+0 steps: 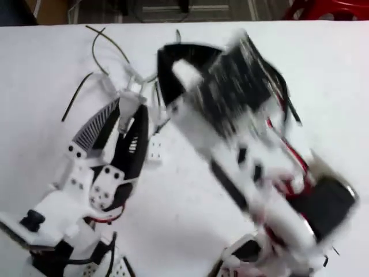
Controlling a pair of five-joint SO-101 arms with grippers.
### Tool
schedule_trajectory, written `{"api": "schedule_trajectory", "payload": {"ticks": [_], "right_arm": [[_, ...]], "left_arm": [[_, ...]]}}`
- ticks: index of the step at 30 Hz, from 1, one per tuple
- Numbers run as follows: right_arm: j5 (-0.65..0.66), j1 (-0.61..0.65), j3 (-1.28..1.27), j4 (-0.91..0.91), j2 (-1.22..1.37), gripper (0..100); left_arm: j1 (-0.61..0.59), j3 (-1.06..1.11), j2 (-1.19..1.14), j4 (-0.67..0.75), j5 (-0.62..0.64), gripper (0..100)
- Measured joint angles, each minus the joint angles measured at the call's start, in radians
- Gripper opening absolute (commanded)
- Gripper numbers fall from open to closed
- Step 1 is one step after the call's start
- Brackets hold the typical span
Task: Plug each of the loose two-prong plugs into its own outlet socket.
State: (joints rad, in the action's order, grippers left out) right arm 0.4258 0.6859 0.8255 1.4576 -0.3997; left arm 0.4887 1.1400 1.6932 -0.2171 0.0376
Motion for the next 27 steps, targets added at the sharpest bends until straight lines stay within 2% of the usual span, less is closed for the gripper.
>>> {"api": "schedule_trajectory", "payload": {"ticks": [3, 7, 13, 20, 27], "right_arm": [[0.0, 0.089, 0.002, -0.034, -0.048, 1.9], [0.0, 0.114, 0.002, -0.069, -0.009, 1.9], [-0.002, -0.025, 0.0, -0.104, 0.176, 1.9], [-0.002, -0.21, -0.006, -0.106, 0.267, 1.9], [-0.002, -0.261, 0.002, -0.106, 0.27, 1.9]], "left_arm": [[0.029, 0.025, -0.009, 0.017, 0.0, 2], [0.092, 0.026, 0.005, 0.018, 0.0, 2], [0.11, 0.026, 0.002, 0.018, 0.0, 2], [0.115, 0.025, 0.009, 0.02, 0.0, 2], [0.115, 0.026, 0.011, 0.02, 0.0, 2]]}}
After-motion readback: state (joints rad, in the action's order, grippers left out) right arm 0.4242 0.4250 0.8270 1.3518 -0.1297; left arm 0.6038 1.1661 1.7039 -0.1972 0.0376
